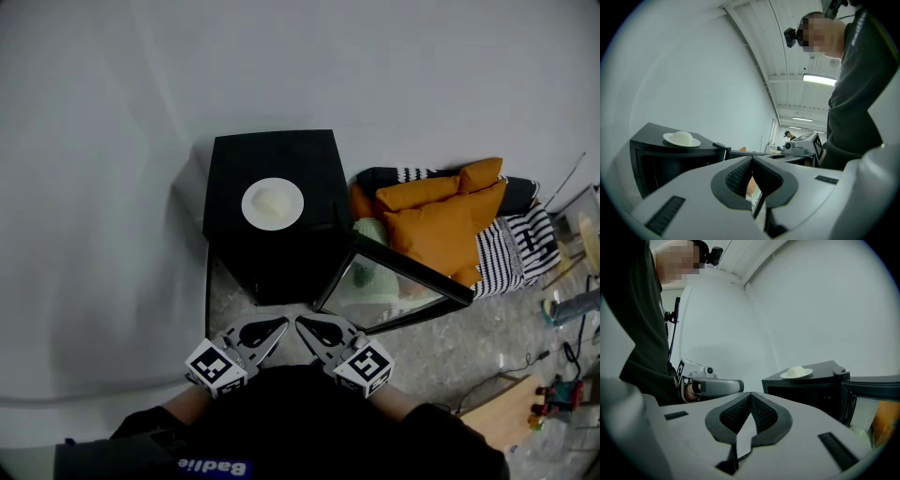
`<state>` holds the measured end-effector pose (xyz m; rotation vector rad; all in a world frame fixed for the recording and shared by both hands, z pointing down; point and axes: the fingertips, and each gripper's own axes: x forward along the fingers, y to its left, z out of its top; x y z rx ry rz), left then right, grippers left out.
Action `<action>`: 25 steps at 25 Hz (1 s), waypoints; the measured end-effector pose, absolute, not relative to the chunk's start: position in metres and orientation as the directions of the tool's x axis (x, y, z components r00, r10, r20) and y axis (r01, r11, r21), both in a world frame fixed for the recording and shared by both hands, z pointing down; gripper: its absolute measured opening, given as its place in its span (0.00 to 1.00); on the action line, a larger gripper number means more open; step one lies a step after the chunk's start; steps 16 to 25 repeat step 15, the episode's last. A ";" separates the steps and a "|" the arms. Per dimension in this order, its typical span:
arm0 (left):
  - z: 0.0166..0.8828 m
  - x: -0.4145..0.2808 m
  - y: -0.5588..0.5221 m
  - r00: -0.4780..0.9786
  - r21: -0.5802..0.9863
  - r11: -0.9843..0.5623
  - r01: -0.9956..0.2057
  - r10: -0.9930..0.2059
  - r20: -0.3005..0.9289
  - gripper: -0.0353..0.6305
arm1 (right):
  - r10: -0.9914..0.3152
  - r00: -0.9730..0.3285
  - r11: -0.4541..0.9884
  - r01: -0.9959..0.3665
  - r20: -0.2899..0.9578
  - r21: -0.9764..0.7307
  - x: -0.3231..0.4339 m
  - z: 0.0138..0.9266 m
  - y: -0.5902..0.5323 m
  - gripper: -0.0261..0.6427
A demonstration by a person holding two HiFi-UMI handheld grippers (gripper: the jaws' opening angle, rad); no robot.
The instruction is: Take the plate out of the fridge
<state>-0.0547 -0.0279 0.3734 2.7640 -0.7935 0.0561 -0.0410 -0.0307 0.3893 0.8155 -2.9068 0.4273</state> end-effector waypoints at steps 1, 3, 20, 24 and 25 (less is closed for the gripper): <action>0.374 -0.055 -0.028 0.848 0.243 -0.813 -0.529 -0.518 0.110 0.06 | -0.497 -0.854 0.820 -0.520 0.155 -0.240 -0.041 0.390 -0.031 0.05; 0.374 -0.056 -0.028 0.846 0.244 -0.811 -0.531 -0.521 0.111 0.06 | -0.497 -0.856 0.823 -0.517 0.141 -0.236 -0.041 0.392 -0.031 0.05; 0.376 -0.054 -0.027 0.849 0.241 -0.814 -0.528 -0.515 0.123 0.06 | -0.501 -0.853 0.819 -0.522 0.147 -0.239 -0.039 0.393 -0.031 0.05; 0.376 -0.054 -0.027 0.849 0.241 -0.814 -0.528 -0.515 0.123 0.06 | -0.501 -0.853 0.819 -0.522 0.147 -0.239 -0.039 0.393 -0.031 0.05; 0.376 -0.054 -0.027 0.849 0.241 -0.814 -0.528 -0.515 0.123 0.06 | -0.501 -0.853 0.819 -0.522 0.147 -0.239 -0.039 0.393 -0.031 0.05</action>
